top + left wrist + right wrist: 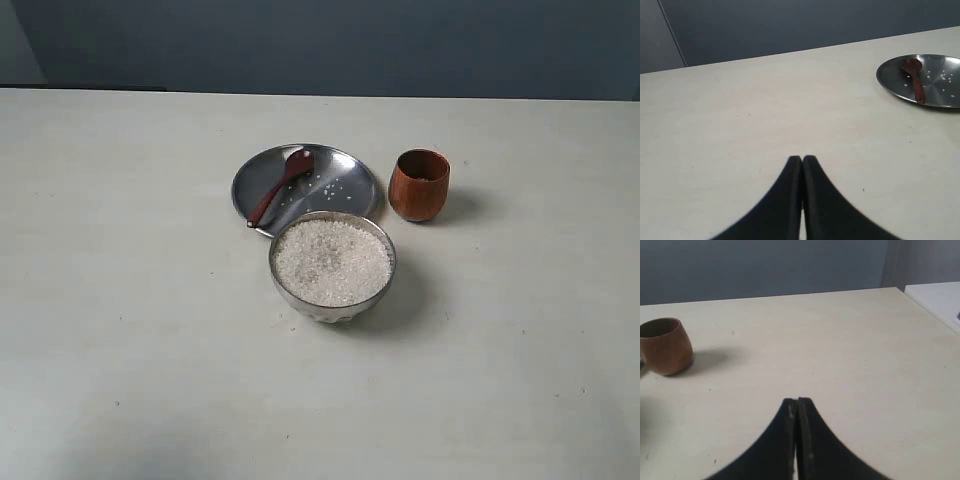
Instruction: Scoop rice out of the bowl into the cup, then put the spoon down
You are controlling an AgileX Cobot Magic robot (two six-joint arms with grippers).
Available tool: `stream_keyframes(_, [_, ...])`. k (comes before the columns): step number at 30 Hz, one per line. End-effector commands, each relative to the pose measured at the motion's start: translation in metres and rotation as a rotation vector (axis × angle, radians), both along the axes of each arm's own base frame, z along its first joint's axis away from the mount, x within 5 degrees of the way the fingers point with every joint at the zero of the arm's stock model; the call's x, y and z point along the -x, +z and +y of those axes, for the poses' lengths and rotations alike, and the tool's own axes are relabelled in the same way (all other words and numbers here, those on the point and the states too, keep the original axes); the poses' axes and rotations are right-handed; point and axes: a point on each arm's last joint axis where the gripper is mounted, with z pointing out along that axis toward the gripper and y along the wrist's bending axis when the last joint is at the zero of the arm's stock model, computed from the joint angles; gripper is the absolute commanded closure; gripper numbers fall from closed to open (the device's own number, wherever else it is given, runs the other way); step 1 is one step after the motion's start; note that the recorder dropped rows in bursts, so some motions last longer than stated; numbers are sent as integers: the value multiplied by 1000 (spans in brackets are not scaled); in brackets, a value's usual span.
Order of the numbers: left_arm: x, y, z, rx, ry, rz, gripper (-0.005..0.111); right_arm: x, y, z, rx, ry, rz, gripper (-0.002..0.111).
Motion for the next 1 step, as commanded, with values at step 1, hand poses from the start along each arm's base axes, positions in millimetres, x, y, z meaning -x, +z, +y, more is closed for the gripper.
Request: stream_keyframes(1, [0, 0, 0, 1, -3, -14, 106, 0, 0, 0, 7, 5, -10, 108])
